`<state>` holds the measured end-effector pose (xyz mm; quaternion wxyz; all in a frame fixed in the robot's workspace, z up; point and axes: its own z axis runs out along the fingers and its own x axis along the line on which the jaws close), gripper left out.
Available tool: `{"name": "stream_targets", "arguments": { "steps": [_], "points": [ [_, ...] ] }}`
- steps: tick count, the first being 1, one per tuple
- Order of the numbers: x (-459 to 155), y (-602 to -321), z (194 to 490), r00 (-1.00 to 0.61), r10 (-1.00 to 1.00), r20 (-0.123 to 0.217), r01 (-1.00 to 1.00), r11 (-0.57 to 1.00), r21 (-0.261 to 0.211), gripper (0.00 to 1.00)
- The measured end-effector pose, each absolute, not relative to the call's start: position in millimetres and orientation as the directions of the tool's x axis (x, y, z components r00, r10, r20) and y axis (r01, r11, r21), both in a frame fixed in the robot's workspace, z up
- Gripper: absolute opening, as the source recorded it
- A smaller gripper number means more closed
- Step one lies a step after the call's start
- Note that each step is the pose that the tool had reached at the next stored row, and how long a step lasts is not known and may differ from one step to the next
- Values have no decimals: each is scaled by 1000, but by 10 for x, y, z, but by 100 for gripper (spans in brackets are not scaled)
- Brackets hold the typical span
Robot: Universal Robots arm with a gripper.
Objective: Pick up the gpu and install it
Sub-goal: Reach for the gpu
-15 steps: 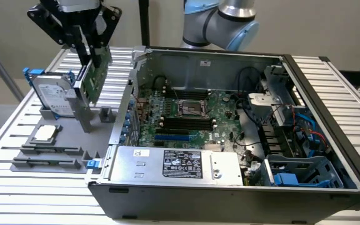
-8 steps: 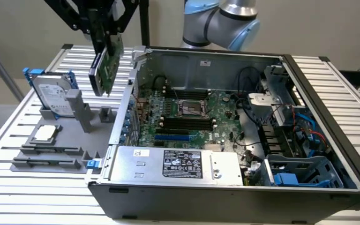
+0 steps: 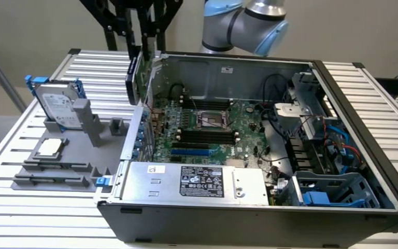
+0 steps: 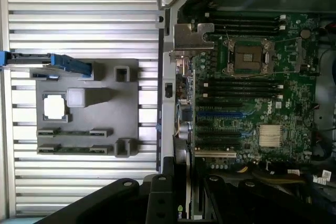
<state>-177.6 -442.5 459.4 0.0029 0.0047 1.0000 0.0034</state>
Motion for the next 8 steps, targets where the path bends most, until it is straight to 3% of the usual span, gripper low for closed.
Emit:
{"name": "stream_targets", "arguments": {
  "steps": [8],
  "points": [
    [-1412, -4425, 4558, -1000, 9, -6, 9, 1000, 7, 26]
  ]
}}
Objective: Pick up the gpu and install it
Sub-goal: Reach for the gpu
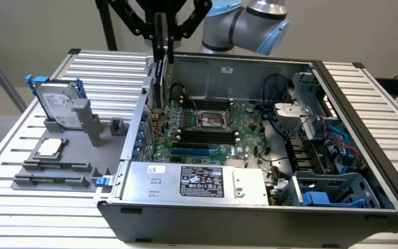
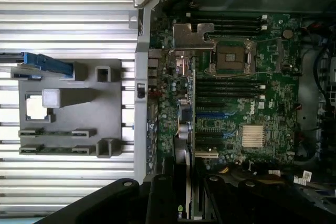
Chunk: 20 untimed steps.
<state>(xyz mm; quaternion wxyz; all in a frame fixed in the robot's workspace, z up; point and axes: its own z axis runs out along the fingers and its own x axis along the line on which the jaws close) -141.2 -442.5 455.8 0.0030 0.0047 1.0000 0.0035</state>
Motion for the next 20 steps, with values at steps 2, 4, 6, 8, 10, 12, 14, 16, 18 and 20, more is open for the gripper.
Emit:
{"name": "stream_targets", "arguments": {
  "steps": [2, 4, 6, 8, 10, 12, 14, 16, 18, 20],
  "points": [
    [-1321, -4423, 4533, -1000, 9, -6, 9, 1000, 7, 26],
    [-1231, -4420, 4501, -1000, 9, -6, 9, 1000, 7, 26],
    [-1137, -4410, 4464, -1000, 9, -6, 9, 1000, 6, 26],
    [-1048, -4398, 4428, -1000, 9, -6, 9, 1000, 6, 26],
    [-958, -4383, 4391, -1000, 9, -6, 9, 1000, 5, 26],
    [-864, -4367, 4354, -1000, 9, -6, 9, 1000, 5, 26],
    [-773, -4350, 4319, -1000, 9, -6, 9, 1000, 4, 26],
    [-684, -4334, 4283, -1000, 9, -6, 9, 1000, 3, 26],
    [-593, -4321, 4247, -1000, 9, -6, 9, 1000, 3, 26],
    [-507, -4317, 4210, -1000, 9, -6, 9, 1000, 3, 26]
  ]
}}
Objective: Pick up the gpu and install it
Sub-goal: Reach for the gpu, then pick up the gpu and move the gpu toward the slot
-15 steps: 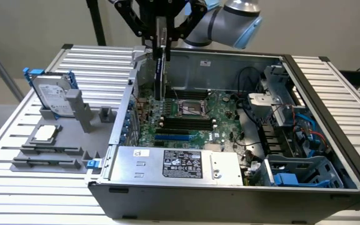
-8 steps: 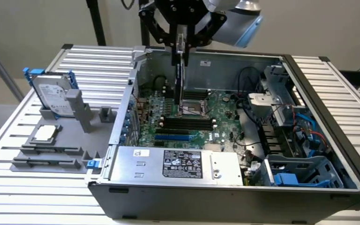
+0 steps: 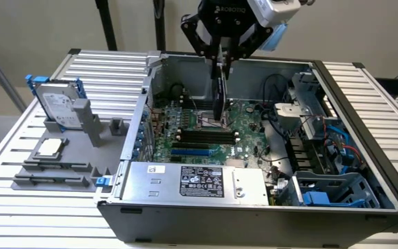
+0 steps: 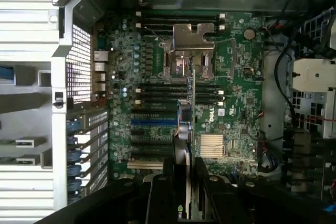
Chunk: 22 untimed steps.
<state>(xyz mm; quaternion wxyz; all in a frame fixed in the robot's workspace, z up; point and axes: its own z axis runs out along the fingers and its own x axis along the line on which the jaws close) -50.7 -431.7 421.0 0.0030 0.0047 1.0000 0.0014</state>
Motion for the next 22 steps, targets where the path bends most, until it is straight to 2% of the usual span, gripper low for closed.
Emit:
{"name": "stream_targets", "arguments": {
  "steps": [22],
  "points": [
    [-456, -4316, 4158, -1000, 9, -6, 9, 1000, 3, 26]
  ]
}}
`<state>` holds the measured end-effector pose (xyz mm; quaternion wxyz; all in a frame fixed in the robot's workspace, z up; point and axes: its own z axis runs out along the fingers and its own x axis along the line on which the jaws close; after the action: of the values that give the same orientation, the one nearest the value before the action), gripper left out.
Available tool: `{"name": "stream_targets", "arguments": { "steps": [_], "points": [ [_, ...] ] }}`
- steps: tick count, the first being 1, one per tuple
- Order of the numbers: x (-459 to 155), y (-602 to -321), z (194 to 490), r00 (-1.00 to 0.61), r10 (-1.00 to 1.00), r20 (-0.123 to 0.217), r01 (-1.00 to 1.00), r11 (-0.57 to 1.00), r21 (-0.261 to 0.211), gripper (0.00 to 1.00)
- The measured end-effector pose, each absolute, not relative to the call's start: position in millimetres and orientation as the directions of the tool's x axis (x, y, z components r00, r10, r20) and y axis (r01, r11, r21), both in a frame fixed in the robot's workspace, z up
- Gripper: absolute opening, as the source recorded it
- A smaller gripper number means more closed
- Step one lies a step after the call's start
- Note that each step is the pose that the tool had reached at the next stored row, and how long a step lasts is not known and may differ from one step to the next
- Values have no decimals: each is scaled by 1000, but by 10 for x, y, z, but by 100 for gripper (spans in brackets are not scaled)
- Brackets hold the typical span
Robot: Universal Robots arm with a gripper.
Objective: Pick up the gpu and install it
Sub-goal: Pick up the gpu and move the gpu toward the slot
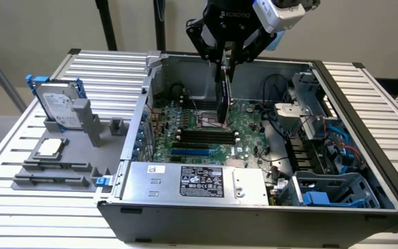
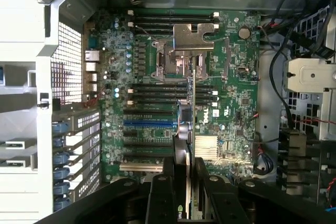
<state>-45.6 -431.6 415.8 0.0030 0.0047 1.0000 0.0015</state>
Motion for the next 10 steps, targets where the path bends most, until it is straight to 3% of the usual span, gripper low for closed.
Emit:
{"name": "stream_targets", "arguments": {
  "steps": [10],
  "points": [
    [-456, -4316, 4159, -1000, 9, -6, 9, 1000, 3, 26]
  ]
}}
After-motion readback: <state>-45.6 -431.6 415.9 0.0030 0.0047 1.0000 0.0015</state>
